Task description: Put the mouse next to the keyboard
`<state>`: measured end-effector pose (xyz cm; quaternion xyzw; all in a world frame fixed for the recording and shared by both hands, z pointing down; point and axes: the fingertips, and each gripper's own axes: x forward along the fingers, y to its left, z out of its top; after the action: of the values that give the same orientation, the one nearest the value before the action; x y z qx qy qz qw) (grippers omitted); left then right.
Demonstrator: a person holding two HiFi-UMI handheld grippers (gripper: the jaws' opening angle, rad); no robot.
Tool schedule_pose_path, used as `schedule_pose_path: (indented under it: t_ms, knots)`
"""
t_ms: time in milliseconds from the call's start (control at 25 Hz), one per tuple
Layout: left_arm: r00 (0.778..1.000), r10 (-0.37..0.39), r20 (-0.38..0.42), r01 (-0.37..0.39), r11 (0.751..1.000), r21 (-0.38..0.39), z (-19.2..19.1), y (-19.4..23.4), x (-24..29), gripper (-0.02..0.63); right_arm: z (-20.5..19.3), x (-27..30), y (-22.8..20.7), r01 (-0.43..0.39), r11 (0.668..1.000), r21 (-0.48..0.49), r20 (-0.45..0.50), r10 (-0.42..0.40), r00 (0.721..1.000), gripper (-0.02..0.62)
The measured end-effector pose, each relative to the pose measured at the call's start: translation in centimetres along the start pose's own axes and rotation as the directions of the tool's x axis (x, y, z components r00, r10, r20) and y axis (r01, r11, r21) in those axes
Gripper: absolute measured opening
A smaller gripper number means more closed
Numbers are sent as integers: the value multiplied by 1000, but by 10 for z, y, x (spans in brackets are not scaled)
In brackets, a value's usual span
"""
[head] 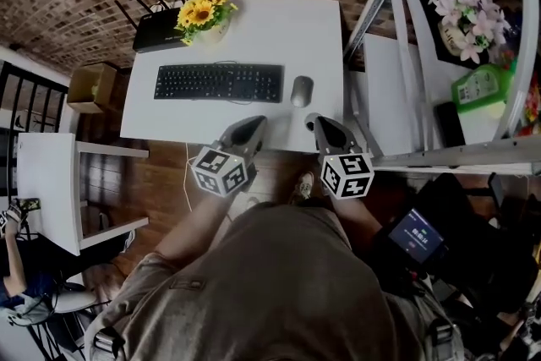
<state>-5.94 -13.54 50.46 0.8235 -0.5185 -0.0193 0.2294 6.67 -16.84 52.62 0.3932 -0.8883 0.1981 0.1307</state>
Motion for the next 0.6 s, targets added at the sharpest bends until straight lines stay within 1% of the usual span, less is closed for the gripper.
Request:
schedule_pose_path:
  t_ms: [160,360,480,600]
  knots:
    - [1000,-31,-5,31,999,29,-1,8,-42,2,-9,-8,40,9,1000,2,12,-9,1000,12]
    - [997,-71,-22,72,996,45,-13,13,-88,2,-26,-24,90,33,999,-3,22,-33,999,12]
    - [994,-100,-37,102,994,39,-22,13,-109,2,-38,-37,111,57,998,-8,19,-57,998,12]
    - [992,-124,-35,125,991,46,-26,12,-124,2,-48,-48,126,70,998,-7,18,-70,997,12]
